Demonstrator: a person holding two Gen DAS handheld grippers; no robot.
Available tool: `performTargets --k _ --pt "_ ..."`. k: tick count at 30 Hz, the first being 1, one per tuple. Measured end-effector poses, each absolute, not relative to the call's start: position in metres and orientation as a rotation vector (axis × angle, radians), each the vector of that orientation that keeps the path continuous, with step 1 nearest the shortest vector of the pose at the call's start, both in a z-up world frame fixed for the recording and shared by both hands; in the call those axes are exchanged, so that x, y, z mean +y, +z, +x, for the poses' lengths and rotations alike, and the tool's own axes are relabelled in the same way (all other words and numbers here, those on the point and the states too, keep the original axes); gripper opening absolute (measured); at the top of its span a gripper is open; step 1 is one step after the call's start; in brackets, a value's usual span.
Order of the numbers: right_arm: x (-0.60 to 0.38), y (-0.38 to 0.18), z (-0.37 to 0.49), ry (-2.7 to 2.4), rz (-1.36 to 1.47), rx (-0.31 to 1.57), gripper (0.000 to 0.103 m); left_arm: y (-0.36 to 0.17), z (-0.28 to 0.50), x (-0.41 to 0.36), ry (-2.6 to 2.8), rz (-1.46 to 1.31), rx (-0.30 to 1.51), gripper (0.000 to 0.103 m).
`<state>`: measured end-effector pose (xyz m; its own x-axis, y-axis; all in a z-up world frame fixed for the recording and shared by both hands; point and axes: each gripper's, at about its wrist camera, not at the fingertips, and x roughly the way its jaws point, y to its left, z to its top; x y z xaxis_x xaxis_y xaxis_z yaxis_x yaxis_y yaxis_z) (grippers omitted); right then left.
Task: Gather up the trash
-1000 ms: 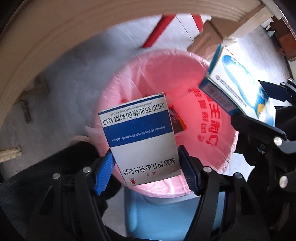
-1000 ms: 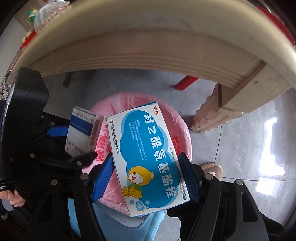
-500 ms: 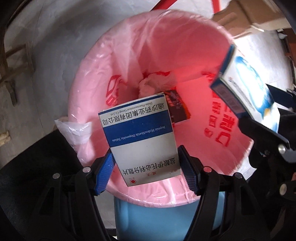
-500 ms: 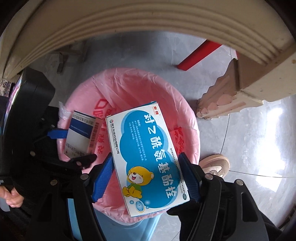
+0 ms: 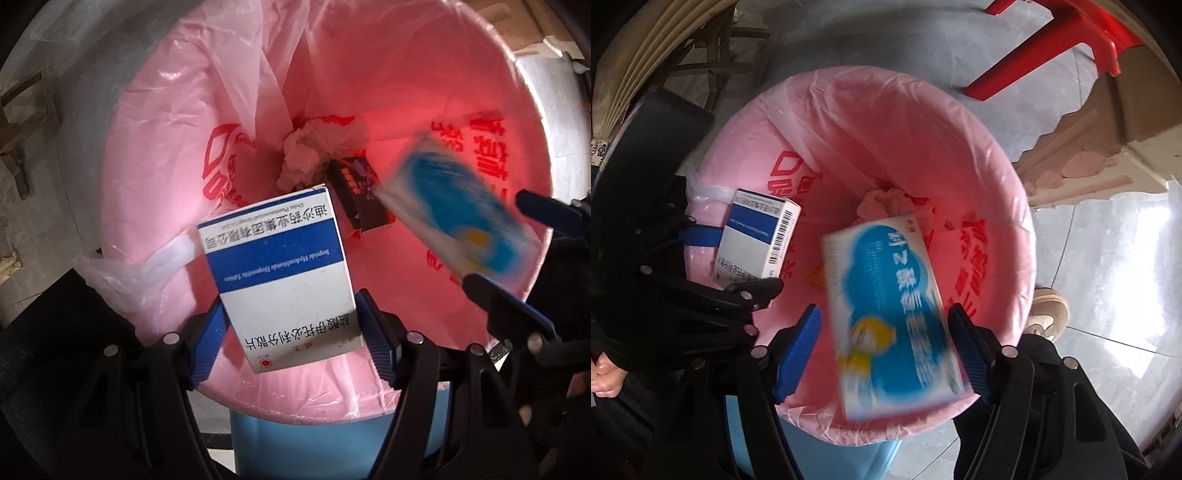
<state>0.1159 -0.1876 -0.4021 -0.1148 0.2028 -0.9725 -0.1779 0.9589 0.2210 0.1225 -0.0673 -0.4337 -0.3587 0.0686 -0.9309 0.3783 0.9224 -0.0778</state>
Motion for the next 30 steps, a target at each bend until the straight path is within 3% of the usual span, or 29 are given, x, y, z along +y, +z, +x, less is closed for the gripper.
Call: performTargets --k 3,30 --pt "-0.186 -0.403 0.117 0.315 -0.005 1.652 0.084 -0.433 0.124 -0.067 -0.332 0.325 1.931 0.067" --pt "-0.189 -0.367 0.107 0.25 -0.028 1.557 0.084 -0.402 0.123 -0.066 -0.315 0.427 1.779 0.068"
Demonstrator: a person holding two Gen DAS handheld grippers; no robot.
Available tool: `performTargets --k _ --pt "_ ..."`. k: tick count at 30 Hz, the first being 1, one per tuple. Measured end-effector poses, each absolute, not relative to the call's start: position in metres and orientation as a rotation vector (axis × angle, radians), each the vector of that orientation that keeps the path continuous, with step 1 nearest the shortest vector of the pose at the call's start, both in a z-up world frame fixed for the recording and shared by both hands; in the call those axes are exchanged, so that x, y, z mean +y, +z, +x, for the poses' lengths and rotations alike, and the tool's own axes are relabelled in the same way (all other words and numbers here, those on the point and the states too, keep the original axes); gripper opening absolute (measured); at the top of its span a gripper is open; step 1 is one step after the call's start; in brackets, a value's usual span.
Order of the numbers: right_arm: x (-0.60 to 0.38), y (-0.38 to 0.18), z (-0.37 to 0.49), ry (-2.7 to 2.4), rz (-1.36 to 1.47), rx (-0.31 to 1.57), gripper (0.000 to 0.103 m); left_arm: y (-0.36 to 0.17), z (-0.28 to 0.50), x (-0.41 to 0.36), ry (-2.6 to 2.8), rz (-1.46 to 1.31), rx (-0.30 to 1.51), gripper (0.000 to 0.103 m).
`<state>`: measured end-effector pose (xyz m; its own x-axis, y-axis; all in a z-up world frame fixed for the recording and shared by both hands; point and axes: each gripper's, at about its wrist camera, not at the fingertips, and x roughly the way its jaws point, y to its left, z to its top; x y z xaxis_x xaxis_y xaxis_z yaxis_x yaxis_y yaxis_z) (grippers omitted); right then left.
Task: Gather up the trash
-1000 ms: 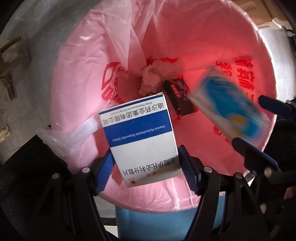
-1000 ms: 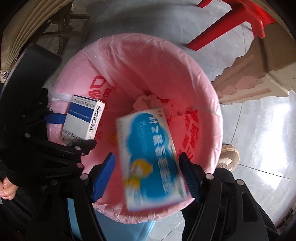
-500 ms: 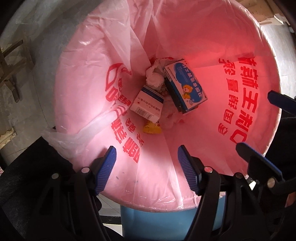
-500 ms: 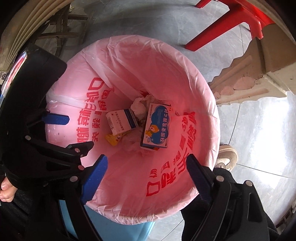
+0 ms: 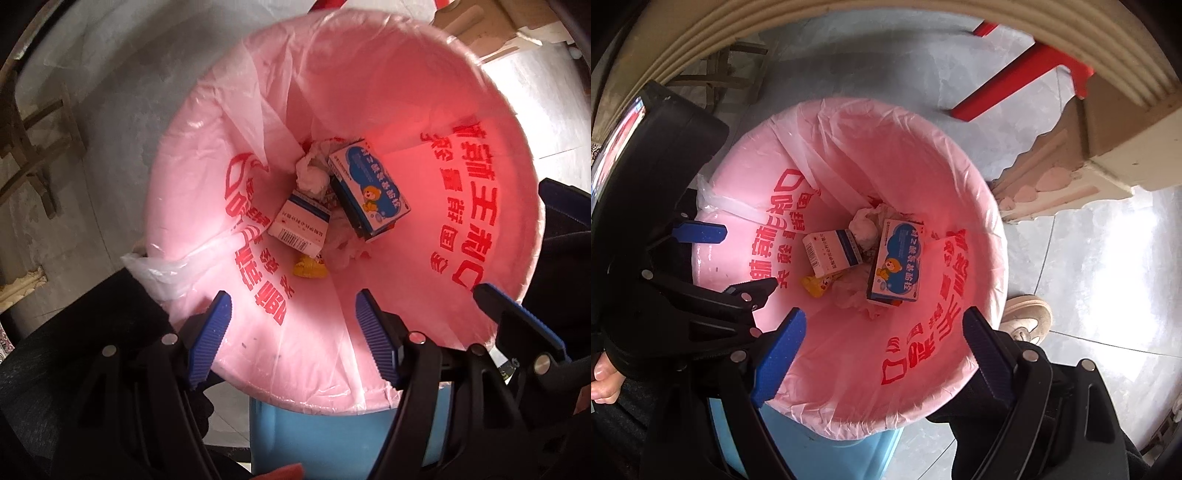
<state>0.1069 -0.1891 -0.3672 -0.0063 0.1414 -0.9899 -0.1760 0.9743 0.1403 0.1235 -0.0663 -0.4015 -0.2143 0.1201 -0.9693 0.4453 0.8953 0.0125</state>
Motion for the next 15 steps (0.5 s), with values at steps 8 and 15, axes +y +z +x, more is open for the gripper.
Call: performTargets --k 8,15 --pt "-0.205 -0.33 0.088 0.156 -0.041 1.466 0.084 -0.355 0.112 -0.073 -0.275 0.463 1.6 0.068" --pt "-0.233 -0.251 0.068 0.026 0.036 1.25 0.084 -0.251 0.099 -0.079 -0.181 0.372 1.275 0.068"
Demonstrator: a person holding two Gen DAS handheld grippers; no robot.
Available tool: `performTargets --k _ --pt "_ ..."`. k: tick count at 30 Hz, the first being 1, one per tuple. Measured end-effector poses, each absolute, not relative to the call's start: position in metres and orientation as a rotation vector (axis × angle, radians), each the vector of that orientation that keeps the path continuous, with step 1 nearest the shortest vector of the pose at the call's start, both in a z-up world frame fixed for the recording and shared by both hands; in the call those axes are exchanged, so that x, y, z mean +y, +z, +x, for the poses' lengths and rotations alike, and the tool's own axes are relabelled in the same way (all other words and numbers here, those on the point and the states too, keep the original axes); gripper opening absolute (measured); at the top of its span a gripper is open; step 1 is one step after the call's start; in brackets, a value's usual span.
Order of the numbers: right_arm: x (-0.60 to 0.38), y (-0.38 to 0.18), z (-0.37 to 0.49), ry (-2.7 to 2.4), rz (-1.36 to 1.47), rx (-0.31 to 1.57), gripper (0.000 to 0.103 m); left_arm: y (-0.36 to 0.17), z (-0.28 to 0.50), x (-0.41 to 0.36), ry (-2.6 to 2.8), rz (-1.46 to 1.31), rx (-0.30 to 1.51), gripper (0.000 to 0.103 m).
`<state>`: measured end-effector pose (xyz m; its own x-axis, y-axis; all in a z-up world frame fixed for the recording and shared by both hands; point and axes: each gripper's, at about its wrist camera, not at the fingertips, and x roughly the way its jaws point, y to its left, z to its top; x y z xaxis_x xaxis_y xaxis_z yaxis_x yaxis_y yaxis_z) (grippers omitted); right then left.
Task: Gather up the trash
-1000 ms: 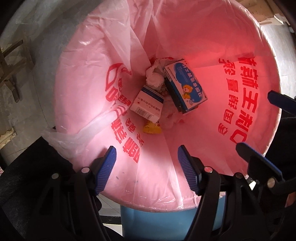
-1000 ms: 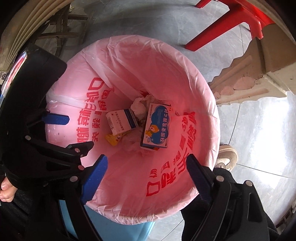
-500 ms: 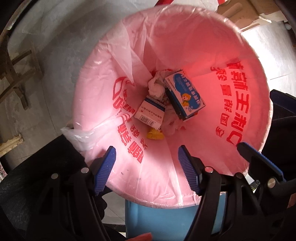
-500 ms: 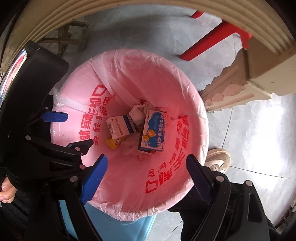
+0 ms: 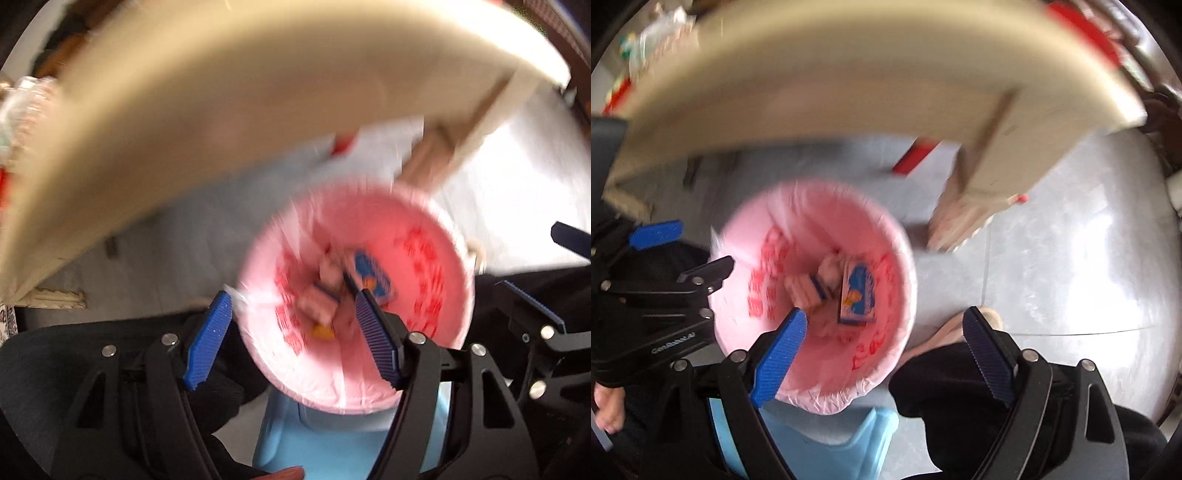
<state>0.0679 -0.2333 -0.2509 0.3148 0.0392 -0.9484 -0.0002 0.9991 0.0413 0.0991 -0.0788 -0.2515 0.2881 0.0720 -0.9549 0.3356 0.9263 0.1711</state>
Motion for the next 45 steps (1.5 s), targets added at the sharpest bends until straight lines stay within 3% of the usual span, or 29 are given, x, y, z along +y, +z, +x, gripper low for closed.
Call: performTargets --k 10,18,20,32,45 --pt "-0.252 -0.101 0.021 -0.091 0.073 0.785 0.085 -0.117 0.065 -0.08 -0.157 0.255 0.959 0.069" --pt "-0.236 -0.022 -0.018 -0.13 0.029 0.585 0.089 -0.05 0.029 -0.08 -0.14 0.211 0.775 0.074" --pt "-0.232 -0.004 -0.028 -0.145 0.025 0.539 0.095 -0.036 0.018 -0.078 -0.137 0.187 0.745 0.074" --pt "-0.219 0.049 -0.084 -0.175 0.043 0.42 0.096 0.015 -0.023 -0.063 -0.116 0.133 0.635 0.078" --pt "-0.218 0.06 -0.097 -0.186 0.048 0.403 0.096 0.027 -0.039 -0.06 -0.112 0.124 0.594 0.078"
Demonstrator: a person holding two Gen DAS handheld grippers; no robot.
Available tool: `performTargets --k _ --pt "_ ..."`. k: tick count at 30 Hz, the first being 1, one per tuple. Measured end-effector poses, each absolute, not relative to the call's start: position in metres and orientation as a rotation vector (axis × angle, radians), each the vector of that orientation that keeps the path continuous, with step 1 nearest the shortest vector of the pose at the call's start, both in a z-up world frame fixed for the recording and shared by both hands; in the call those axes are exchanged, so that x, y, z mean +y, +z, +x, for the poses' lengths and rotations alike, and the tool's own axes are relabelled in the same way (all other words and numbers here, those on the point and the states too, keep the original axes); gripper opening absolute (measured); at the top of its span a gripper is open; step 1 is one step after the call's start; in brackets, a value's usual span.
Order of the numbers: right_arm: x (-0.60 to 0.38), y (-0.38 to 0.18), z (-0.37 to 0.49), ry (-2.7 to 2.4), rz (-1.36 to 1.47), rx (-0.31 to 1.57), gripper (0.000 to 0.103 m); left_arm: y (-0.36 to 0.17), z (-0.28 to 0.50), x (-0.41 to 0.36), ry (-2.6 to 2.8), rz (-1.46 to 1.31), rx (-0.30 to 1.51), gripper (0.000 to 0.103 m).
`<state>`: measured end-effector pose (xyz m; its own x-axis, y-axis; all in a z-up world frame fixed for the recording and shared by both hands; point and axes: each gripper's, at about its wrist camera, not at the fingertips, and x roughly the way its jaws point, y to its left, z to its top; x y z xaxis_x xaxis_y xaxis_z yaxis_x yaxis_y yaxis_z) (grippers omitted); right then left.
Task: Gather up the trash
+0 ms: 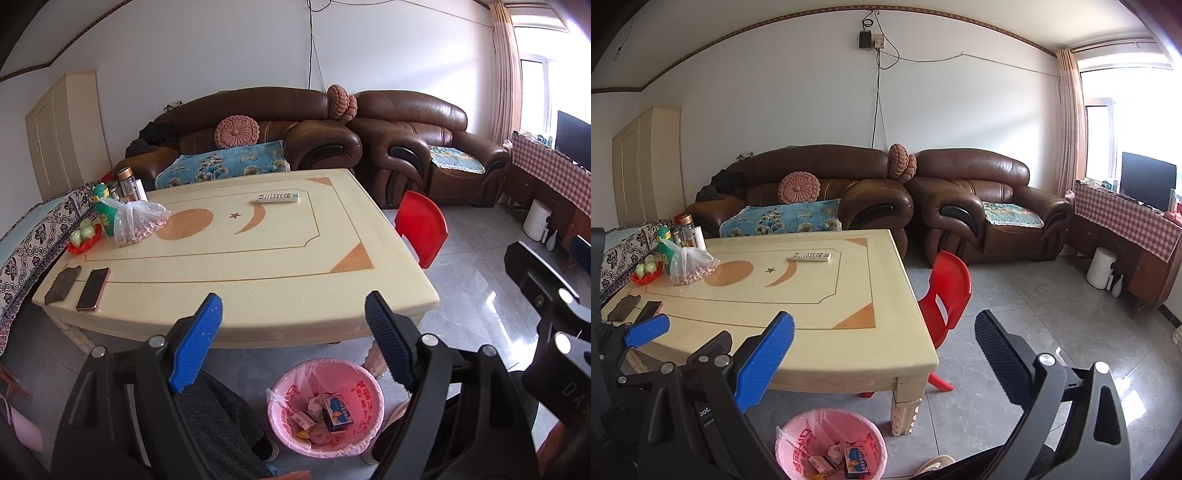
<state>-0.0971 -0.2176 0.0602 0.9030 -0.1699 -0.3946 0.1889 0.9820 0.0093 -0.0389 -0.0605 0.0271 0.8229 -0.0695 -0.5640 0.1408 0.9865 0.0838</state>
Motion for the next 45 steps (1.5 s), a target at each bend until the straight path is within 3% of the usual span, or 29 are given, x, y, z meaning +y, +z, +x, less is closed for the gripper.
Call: performTargets --k 45 --pt "-0.22 0.049 -0.093 -0.234 0.019 0.418 0.096 0.025 -0.036 -0.06 -0.085 0.121 0.6 0.081"
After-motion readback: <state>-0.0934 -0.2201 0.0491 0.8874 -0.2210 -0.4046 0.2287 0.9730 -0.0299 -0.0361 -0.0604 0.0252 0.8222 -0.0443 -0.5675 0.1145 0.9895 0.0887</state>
